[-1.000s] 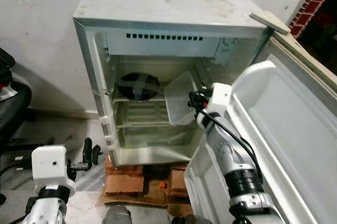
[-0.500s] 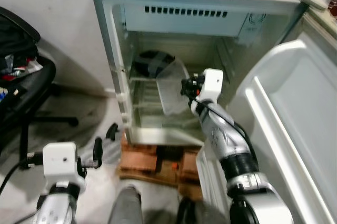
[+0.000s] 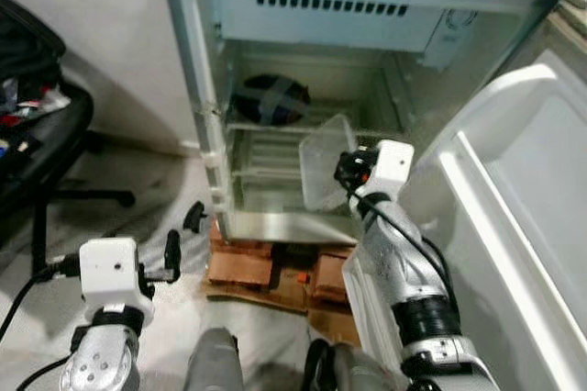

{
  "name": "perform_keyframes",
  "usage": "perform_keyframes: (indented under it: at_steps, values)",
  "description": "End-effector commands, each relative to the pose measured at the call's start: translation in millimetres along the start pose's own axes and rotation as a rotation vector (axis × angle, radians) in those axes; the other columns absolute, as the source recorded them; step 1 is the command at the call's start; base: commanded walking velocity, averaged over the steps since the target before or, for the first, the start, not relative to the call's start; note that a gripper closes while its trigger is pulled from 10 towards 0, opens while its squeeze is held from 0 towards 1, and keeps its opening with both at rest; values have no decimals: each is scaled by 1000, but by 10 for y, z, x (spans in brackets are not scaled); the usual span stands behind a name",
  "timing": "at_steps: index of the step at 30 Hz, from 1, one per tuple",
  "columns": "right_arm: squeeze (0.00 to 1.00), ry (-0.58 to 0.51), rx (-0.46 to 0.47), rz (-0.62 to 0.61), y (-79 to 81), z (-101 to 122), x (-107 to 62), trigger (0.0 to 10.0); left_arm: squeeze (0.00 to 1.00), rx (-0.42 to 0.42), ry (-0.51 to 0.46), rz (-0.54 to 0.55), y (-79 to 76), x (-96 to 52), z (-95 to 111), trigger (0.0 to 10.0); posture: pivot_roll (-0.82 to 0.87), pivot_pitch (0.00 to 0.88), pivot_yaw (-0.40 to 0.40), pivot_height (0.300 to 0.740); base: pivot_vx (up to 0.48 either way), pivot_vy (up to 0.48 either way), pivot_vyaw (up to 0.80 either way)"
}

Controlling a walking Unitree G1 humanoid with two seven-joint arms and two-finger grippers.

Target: Restocking fridge

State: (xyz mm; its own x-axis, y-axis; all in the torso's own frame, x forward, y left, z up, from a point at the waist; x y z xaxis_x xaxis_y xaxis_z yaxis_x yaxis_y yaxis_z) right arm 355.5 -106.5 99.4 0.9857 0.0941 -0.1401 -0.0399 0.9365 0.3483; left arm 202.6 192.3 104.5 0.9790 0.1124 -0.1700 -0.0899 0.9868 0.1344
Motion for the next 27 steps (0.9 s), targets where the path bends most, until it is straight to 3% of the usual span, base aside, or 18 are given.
perform_keyframes:
  at_steps: [1,9,10,13,20,27]
  values:
    - [0,-21,-13,-36,-108,43,-37,10000,0,-2,14,-5,-5,4,-41,10000,251,139,-86,740,0,255,0]
    - [0,-59,-65,8,-237,120,-233,10000,0,-4,4,-6,-20,57,-38,10000,236,112,-81,740,0,0,0]
    - [0,-66,-98,26,-292,131,-356,10000,0,-4,9,-5,-14,47,-54,10000,227,104,-77,740,0,0,0]
    - [0,-66,-138,39,-347,120,-478,10000,0,8,27,-8,0,36,-93,10000,218,97,-75,740,0,0,0]
    - [0,-69,-141,1,-427,137,-556,10000,0,0,14,-15,-9,76,-98,10000,208,79,-66,740,0,57,0]
    - [0,-75,-147,-3,-434,157,-623,10000,0,4,18,-20,-23,92,-118,10000,201,58,-61,740,0,417,0]
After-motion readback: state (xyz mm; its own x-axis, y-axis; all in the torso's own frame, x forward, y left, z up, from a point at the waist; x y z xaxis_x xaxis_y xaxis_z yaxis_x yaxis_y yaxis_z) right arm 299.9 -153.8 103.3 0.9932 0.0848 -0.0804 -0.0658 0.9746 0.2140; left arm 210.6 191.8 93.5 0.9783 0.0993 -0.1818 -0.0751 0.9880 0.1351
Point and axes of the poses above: a point about 5 cm out from each wrist's last joint towards the gripper, its own x axis pointing out of the wrist towards the gripper, its own z axis along the axis of the wrist's last joint, y = z × x, the point moved 3 cm from there along x, pointing out of the wrist towards the gripper, and after that the axes turned 3 degrees about x, right-handed, at the moved point
